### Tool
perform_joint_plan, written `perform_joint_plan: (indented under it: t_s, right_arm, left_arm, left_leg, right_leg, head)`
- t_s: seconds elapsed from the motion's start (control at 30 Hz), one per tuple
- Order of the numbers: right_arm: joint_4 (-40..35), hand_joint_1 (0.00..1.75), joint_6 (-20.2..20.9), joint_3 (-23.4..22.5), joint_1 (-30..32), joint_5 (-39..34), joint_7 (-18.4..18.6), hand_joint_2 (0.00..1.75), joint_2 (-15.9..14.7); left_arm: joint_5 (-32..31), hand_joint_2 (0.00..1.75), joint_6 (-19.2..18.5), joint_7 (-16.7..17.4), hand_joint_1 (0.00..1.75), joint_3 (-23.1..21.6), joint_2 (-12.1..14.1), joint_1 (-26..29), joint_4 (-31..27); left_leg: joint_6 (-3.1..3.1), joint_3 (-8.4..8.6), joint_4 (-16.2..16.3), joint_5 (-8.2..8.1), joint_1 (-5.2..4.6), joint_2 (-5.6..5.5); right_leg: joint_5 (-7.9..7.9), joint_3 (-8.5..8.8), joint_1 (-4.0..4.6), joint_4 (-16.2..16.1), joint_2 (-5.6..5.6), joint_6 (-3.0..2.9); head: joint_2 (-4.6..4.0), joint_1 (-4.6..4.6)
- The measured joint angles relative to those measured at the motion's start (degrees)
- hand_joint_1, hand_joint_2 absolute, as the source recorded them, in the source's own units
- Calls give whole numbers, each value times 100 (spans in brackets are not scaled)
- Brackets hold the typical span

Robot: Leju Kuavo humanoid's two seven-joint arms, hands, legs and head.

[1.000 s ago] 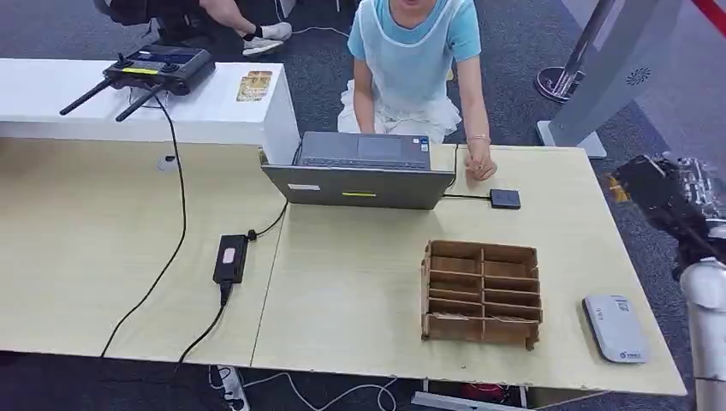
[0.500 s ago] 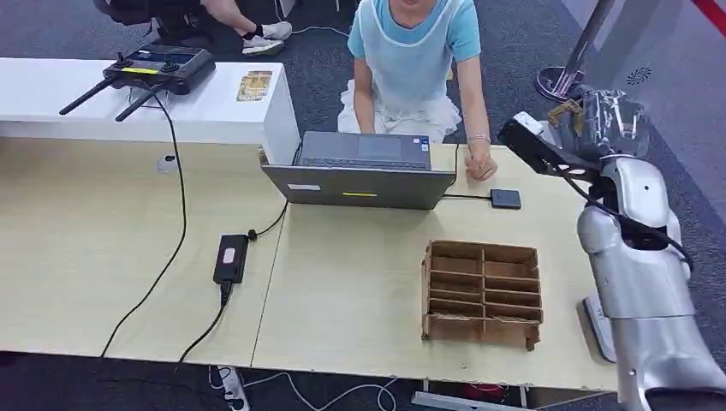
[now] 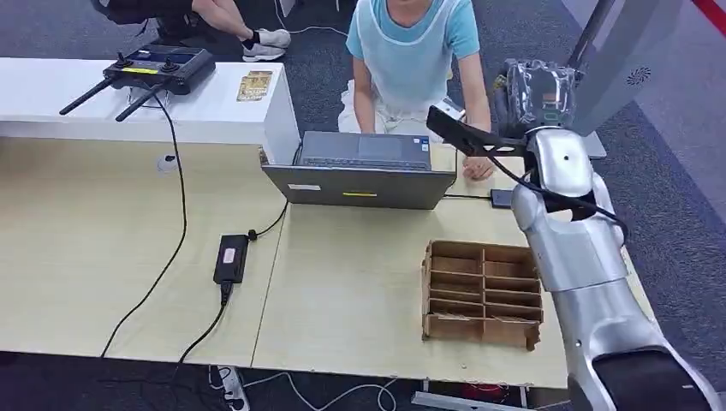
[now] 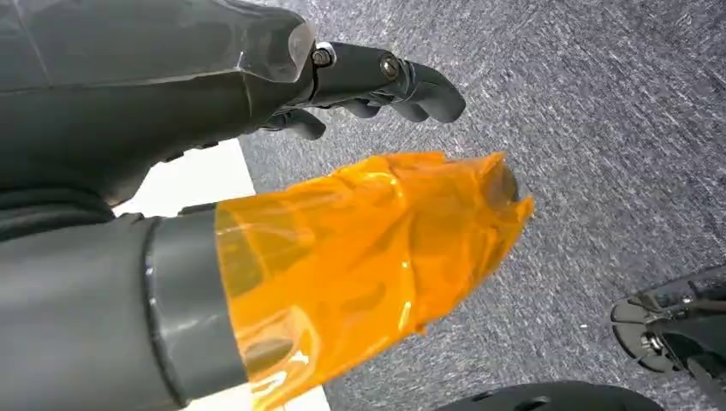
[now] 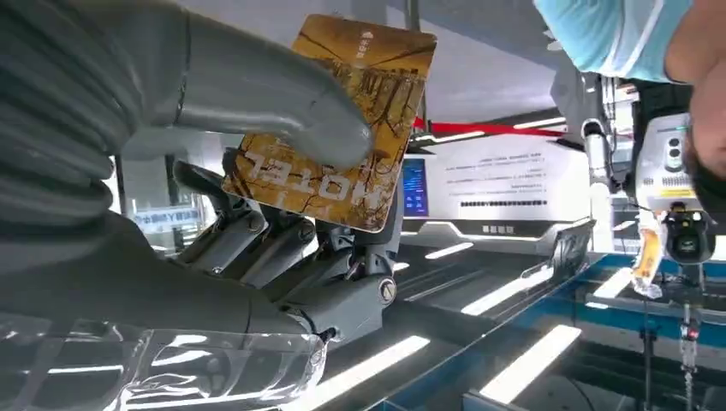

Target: Pass the card to the sensor for recognition and then transmit it.

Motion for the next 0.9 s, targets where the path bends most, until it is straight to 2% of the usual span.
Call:
perform_joint_plan:
  t_s: [0.67,0.7,0.73,0.77,0.9]
  right_arm:
    - [588,175,-31,230,-166,437,9,175,404]
    - [606,79,-37,230,-167,437,15,175,407]
    - [621,12,-46,230,-168,437,15,175,409]
    - [640,7,-53,230,-168,437,15,175,409]
    - [700,9,-70,230,-170,441,15,175,413]
  left_arm:
    - [0,0,-18,-11,0,-81,0,4,0]
    - [2,0,-24,-11,0,-81,0,3,0]
    - [2,0,-24,-11,0,-81,0,3,0]
    - [2,0,-29,-11,0,-81,0,3,0]
    - [0,0,-31,-11,0,-81,0,4,0]
  left_leg:
    - [-3,0,0,2,1,-2]
    - [-3,0,0,2,1,-2]
    - [-3,0,0,2,0,-2]
    - [-3,0,0,2,0,-2]
    - [-3,-1,0,2,0,-2]
  right_leg:
    - [0,0,1,1,-1,0]
    - [0,0,1,0,-1,0]
    - [0,0,0,0,-1,0]
    - [0,0,0,-1,-1,0]
    - [1,1,0,-2,-1,0]
  head:
    - [0,0]
    - [2,0]
    - [0,0]
    - [0,0]
    - [0,0]
